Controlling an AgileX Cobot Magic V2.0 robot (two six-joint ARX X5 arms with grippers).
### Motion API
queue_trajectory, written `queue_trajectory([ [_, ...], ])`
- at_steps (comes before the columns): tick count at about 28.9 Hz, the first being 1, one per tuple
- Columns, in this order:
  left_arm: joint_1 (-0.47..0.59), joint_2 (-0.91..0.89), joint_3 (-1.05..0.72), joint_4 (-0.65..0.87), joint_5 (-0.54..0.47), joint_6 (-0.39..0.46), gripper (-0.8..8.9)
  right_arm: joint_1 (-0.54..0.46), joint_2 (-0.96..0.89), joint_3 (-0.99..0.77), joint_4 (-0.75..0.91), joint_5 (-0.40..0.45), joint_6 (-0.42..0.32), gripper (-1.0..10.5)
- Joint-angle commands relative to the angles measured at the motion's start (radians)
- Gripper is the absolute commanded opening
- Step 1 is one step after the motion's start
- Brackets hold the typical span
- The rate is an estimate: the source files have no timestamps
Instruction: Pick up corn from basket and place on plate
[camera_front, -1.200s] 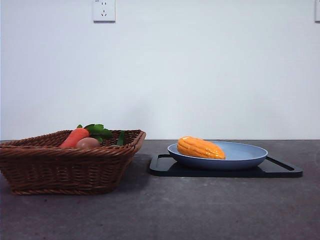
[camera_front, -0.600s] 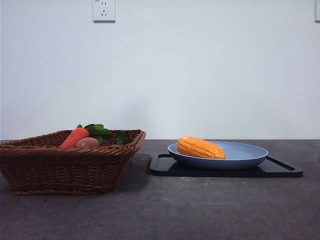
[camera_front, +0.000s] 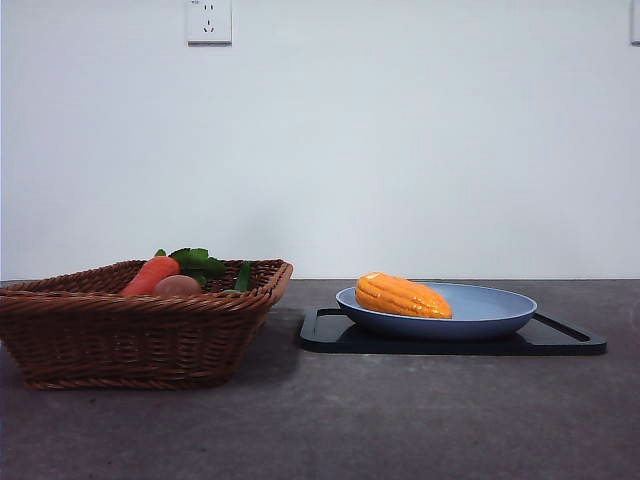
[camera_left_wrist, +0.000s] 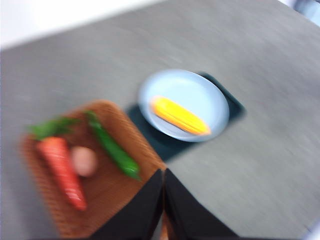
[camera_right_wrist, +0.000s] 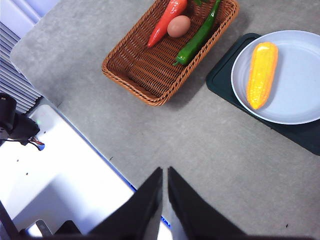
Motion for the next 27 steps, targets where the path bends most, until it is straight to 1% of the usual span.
queue_trajectory([
  [1, 0.068, -0.076, -0.033, 0.054, -0.001, 0.162, 0.04, 0.007, 0.006, 0.021, -0.042, 0.0, 0.007, 0.0],
  [3, 0.192, -0.202, -0.17, 0.241, 0.0, 0.177, 0.04, 0.007, 0.006, 0.021, -0.042, 0.0, 0.006, 0.0],
  [5, 0.327, -0.342, -0.347, 0.463, -0.002, 0.187, 0.04, 0.007, 0.006, 0.021, -0.042, 0.0, 0.006, 0.0],
  [6, 0.41, -0.426, -0.461, 0.588, -0.004, 0.213, 0.04, 0.007, 0.006, 0.021, -0.042, 0.0, 0.006, 0.0],
  [8, 0.513, -0.527, -0.606, 0.723, -0.004, 0.238, 0.04, 0.007, 0.007, 0.021, -0.042, 0.0, 0.006, 0.0],
  [9, 0.542, -0.558, -0.652, 0.756, -0.004, 0.237, 0.04, 0.007, 0.007, 0.021, -0.042, 0.0, 0.006, 0.0],
  [13, 0.637, -0.673, -0.832, 0.815, -0.004, 0.231, 0.04, 0.007, 0.008, 0.021, -0.042, 0.0, 0.006, 0.0],
  [17, 0.678, -0.771, -0.989, 0.817, -0.004, 0.226, 0.04, 0.007, 0.007, 0.021, -0.042, 0.0, 0.006, 0.0],
  [23, 0.686, -0.891, -1.181, 0.816, -0.004, 0.224, 0.04, 0.007, 0.007, 0.021, -0.042, 0.0, 0.006, 0.0],
  [27, 0.686, -0.962, -1.268, 0.807, -0.004, 0.224, 0.04, 0.007, 0.007, 0.021, -0.042, 0.0, 0.006, 0.0],
])
